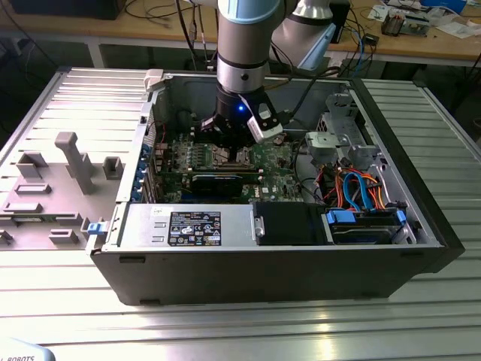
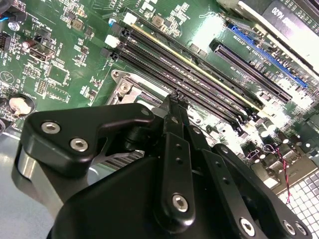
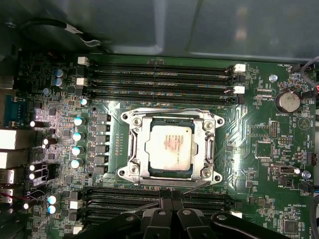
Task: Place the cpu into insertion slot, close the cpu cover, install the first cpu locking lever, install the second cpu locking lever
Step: 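Install the second cpu locking lever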
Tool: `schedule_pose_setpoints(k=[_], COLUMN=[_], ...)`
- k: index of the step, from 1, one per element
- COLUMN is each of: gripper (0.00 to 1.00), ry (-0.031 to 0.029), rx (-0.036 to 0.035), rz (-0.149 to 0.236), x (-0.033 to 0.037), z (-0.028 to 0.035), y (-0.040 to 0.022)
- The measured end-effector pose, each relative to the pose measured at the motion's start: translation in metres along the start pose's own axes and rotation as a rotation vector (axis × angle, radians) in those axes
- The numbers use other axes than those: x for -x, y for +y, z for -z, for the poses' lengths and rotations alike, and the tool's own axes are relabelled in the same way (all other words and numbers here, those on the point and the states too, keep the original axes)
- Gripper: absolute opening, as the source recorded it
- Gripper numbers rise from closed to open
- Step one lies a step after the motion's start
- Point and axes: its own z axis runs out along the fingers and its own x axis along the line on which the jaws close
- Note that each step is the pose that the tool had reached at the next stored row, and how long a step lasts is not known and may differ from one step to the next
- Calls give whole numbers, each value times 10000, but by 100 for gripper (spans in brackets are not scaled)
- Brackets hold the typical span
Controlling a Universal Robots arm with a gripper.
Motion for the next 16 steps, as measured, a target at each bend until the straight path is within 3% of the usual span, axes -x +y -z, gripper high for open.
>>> schedule_pose_setpoints(k=[3, 5, 8, 10, 12, 16], gripper=[11, 11, 11, 11, 11, 11], ry=[48, 142, 198, 318, 523, 602], rx=[43, 153, 308, 349, 387, 450], rz=[-2, -4, -3, -10, -17, -20], x=[0, 0, 0, 12, 36, 50], z=[-1, 0, 0, 0, 0, 0], y=[0, -2, -6, -7, -10, -14])
